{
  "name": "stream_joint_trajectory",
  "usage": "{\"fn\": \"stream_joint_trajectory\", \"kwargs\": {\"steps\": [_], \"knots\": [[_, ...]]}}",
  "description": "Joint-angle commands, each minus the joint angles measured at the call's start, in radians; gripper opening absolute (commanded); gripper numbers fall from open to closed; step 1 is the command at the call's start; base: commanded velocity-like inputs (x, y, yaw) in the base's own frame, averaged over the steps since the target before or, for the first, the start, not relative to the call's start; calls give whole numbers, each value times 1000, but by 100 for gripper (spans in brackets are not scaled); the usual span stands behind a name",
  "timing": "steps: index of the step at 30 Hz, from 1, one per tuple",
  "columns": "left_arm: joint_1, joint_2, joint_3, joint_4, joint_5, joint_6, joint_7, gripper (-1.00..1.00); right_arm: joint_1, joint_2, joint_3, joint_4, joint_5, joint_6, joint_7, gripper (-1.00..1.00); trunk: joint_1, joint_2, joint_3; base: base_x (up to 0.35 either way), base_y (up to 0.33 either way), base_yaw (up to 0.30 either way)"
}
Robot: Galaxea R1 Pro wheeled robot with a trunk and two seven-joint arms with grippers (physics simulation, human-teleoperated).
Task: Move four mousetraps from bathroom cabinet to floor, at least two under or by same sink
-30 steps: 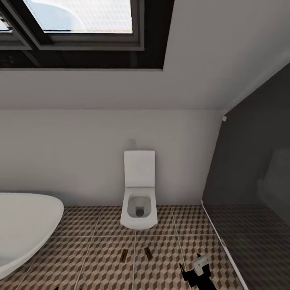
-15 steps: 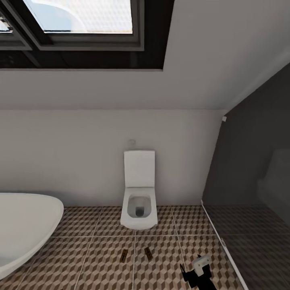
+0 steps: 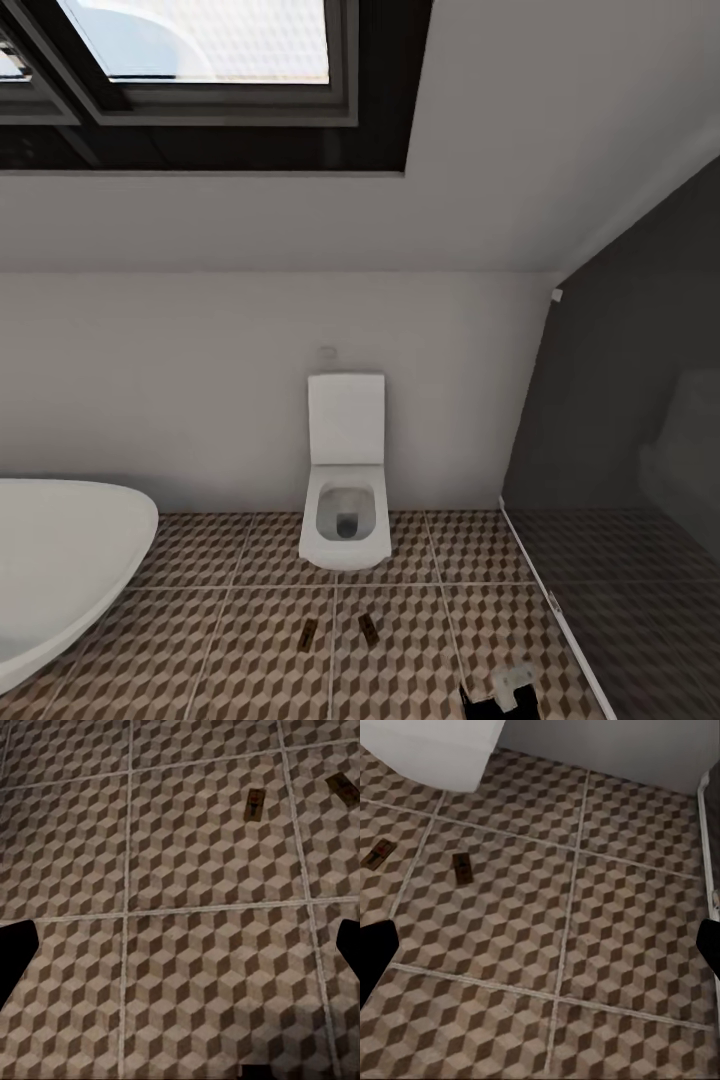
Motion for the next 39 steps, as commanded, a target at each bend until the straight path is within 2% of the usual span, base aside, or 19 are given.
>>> {"fn": "stream_joint_trajectory", "kwargs": {"steps": [1,7,9,12,15,22,25,29,33,37,38,39], "knots": [[7,0,-9,3,3,-1,5,100,8,-1,9,0,-20,5,-4,100,1,-2,-2,0,0,0],[49,-2,-9,3,6,7,5,100,40,-4,9,1,-48,19,-4,100,1,-2,-2,0,0,0],[63,-4,-8,3,6,9,6,100,47,-1,9,1,-51,44,-4,100,1,-2,-2,0,0,0],[84,-11,-8,3,7,17,17,100,56,5,10,0,-53,130,1,100,1,-2,-2,0,0,0],[106,-23,-8,3,8,46,53,100,65,9,10,0,-54,194,5,100,1,-2,-2,0,0,0],[123,-32,-8,3,8,81,101,100,82,10,10,0,-55,237,7,100,1,-2,-2,0,0,0],[127,-38,-8,3,8,126,108,100,83,11,10,-1,-57,276,7,100,1,-2,-2,0,0,0],[130,-47,-7,1,16,224,121,100,84,21,9,-3,-71,345,8,100,1,-2,-2,0,0,0],[131,-57,-7,0,59,281,144,100,85,33,9,-1,-99,397,8,100,1,-2,-2,0,0,0],[131,-57,1,0,149,297,177,100,95,26,9,1,-110,442,8,100,1,-2,-2,0,0,0],[131,-57,2,0,177,299,184,100,105,17,9,1,-111,448,8,100,1,-2,-2,0,0,0],[131,-57,2,0,189,299,186,100,110,10,8,1,-111,451,9,100,1,-2,-2,0,0,0]]}}
